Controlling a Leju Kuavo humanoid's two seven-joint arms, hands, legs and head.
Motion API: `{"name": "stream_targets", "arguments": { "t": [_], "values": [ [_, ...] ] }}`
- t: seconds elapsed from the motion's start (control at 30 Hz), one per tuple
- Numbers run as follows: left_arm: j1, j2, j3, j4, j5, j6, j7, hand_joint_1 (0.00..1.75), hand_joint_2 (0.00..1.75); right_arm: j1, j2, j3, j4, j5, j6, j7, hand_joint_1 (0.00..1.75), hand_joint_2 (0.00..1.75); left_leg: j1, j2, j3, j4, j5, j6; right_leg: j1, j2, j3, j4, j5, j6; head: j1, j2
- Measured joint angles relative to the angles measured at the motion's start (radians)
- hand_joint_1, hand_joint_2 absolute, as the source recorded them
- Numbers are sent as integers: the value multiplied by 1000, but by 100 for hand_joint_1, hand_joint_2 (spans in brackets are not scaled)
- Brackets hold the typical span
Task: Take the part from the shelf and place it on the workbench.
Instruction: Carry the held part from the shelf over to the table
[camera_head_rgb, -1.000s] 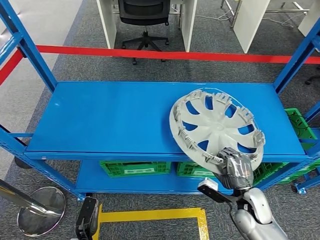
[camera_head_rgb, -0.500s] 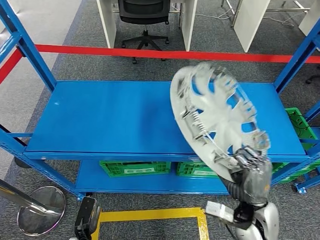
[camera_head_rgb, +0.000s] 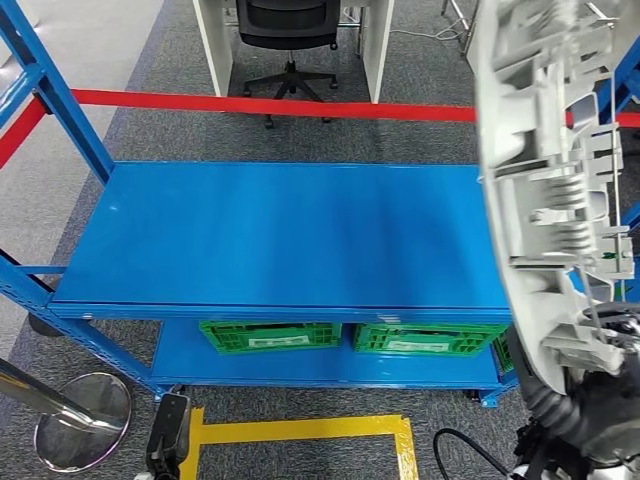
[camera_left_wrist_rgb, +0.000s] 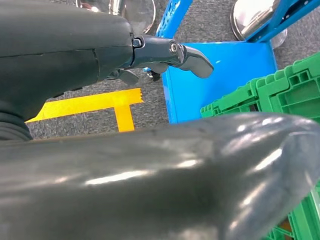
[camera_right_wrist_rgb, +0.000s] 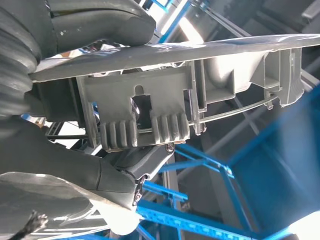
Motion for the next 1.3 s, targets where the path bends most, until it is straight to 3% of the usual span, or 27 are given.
{"name": "stream_targets", "arguments": {
  "t": [0.3,0.5,1.0,1.2,1.3],
  "values": [
    [-6,-1,17,0,4,36,-41,0,0,8,10,20,-87,-1,0,0,175,175,0,0,0,0,0,0,0,0,0,0,0,0,0,0],
    [-12,-2,25,0,-10,68,-1,0,0,13,10,45,-95,-1,0,0,175,175,0,0,0,0,0,0,0,0,0,0,0,0,0,0],
    [-11,-5,41,0,-13,36,6,0,0,-2,-6,173,-106,-52,0,1,175,175,0,0,0,0,0,0,0,0,0,0,0,0,0,0],
    [-11,-5,57,0,0,10,2,0,0,-11,-14,191,-105,-76,0,4,175,175,-8,0,-1,5,-2,5,-7,0,1,-3,3,6,0,0],
    [-11,-6,61,0,3,6,-6,0,0,-14,-18,197,-105,-85,0,5,175,175,-7,1,1,-6,9,18,-10,0,-1,-1,1,15,0,0]
  ]
}}
